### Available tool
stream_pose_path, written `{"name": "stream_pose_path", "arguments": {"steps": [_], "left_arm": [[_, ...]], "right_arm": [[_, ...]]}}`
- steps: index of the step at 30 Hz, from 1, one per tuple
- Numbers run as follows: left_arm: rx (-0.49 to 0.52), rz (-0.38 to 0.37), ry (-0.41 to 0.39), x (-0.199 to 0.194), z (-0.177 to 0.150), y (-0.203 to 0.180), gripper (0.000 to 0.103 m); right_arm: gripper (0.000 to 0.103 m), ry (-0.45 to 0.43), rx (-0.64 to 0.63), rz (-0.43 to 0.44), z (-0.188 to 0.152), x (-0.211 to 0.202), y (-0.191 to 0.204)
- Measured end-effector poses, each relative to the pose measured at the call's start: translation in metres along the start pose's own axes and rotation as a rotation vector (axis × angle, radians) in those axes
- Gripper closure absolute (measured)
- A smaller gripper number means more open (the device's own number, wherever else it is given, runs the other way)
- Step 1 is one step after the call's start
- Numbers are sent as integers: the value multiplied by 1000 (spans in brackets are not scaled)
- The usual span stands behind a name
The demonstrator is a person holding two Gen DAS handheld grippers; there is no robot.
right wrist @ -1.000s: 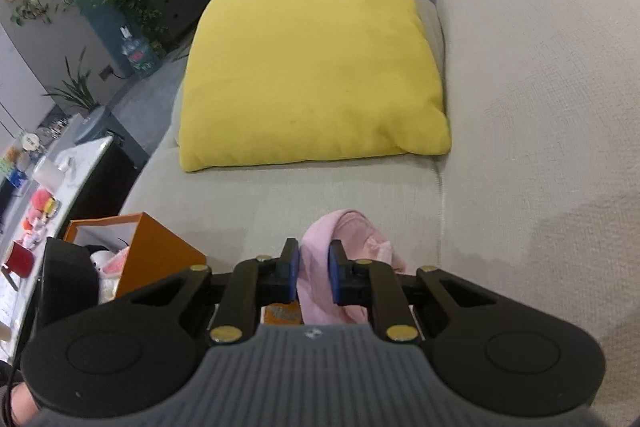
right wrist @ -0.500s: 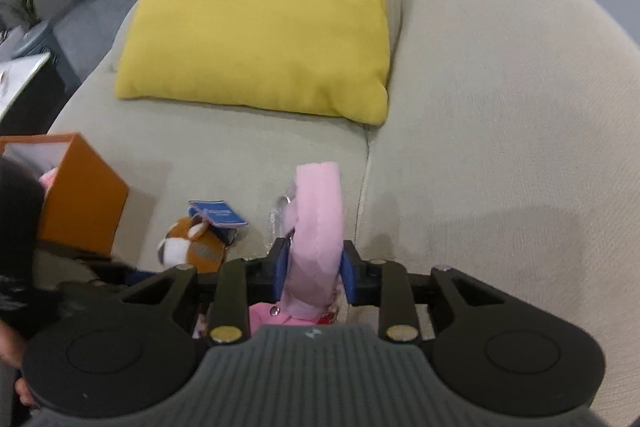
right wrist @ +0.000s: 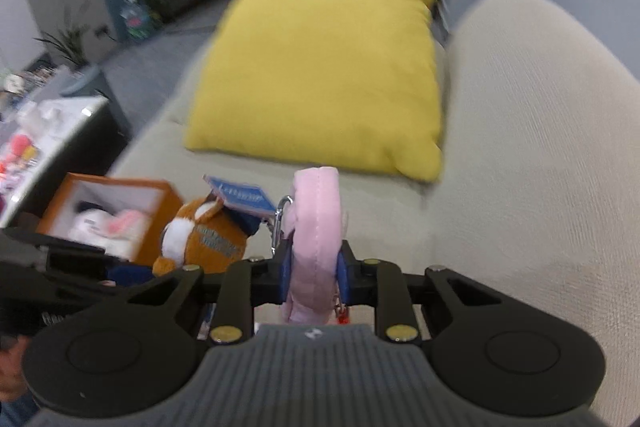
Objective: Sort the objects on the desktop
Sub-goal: 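Carry the fox plush into the box with the left gripper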
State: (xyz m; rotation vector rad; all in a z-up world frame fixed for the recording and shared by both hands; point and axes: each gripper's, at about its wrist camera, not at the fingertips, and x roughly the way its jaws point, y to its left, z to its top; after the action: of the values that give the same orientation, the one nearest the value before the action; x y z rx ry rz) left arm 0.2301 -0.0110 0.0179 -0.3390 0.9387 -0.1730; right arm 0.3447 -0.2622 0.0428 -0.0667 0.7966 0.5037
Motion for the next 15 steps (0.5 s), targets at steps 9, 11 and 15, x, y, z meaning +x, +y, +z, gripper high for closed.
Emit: {"name": "stream_pose_path", "arguments": {"steps": [9, 11, 15], "left_arm": [[-26, 70, -80, -68, -10, 45, 64], [-51, 70, -84, -70, -15, 61, 64], [-103, 43, -71, -56, -17, 90, 64]], "right_arm": [[79, -127, -3, 132, -3, -42, 75], [79, -136, 10, 158, -5, -41, 89], [79, -135, 39, 179, -8, -25, 112]]}}
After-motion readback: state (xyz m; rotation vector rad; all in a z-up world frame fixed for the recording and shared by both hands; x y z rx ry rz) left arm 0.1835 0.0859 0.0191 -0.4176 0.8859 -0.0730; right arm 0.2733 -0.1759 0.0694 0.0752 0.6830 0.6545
